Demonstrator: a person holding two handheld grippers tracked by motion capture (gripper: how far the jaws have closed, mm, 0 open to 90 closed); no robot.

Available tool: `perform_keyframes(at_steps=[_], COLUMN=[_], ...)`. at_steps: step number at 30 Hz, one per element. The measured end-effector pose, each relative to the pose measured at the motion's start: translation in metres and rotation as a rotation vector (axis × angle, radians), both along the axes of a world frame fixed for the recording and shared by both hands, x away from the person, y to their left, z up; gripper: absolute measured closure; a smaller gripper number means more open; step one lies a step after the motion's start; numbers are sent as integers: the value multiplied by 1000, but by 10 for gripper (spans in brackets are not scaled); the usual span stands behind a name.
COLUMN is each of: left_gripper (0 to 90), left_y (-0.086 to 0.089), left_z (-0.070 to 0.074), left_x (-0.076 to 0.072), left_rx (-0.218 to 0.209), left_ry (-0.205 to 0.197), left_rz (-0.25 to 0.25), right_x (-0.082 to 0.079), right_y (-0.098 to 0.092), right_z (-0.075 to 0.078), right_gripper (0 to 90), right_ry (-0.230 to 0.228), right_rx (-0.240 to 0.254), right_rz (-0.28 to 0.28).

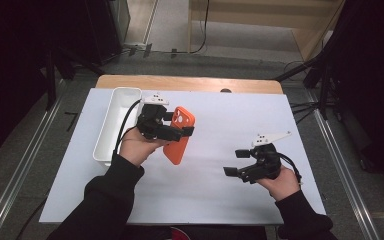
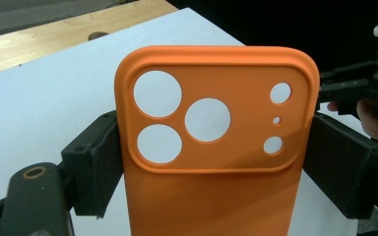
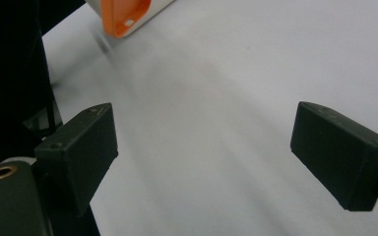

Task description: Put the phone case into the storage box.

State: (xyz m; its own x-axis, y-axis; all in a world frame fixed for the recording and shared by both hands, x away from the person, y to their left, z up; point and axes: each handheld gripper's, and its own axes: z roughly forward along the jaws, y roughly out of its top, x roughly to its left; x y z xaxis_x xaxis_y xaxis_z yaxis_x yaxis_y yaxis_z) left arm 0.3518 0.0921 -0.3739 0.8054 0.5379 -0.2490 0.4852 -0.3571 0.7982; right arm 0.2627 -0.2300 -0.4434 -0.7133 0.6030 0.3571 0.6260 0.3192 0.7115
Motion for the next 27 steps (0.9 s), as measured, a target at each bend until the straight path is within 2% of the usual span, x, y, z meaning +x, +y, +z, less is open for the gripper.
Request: perform_keyframes(at_steps=[9,12,15,20,27], left_gripper=[160,160,160,160,160], left_y=[6,8,10,14,20], left_z=[4,6,8,11,16], left_x=[2,3,3,4,5], left_rx=[-11,6,-1,-5,-10], left_ry=[15,14,13,12,11], left_rz=[-6,-17,-13,-10,-7], right_x=[-12,-15,-18,-22,-24], right_y=[-4,-5,-4,-5,-9], right_z=[-13,-19,-24,-27,-31], right_gripper=[96,95,95,95,96], right_ry=[-6,-29,-18,-40,-31], right_rx=[-22,-30,-25,-39,-39], right_rz=[17,11,19,26,24])
